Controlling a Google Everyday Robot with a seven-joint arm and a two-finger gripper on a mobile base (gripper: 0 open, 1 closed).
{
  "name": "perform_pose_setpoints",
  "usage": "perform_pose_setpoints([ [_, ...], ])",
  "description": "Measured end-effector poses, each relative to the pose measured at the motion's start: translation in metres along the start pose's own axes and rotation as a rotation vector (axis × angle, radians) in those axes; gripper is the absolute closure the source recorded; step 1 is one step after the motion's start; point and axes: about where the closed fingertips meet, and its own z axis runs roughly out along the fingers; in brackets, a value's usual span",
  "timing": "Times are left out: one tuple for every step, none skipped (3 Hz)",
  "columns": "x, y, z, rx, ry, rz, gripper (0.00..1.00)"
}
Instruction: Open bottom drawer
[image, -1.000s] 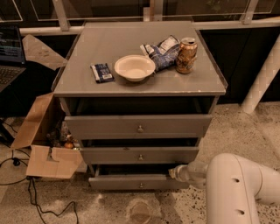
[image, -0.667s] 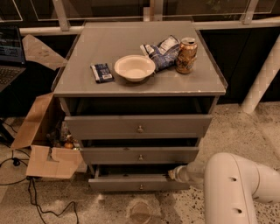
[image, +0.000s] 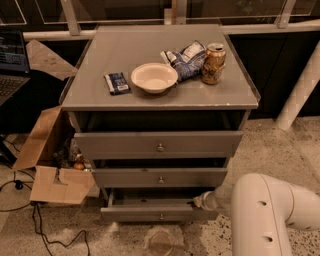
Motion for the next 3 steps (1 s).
perform_pose_setpoints([
  [0.025, -0.004, -0.007, -0.027, 0.051, -0.049, 1.0],
  [0.024, -0.004, -0.007, -0.027, 0.051, -0.049, 1.0],
  [0.045, 0.002, -0.016, -0.094, 0.09, -0.1, 1.0],
])
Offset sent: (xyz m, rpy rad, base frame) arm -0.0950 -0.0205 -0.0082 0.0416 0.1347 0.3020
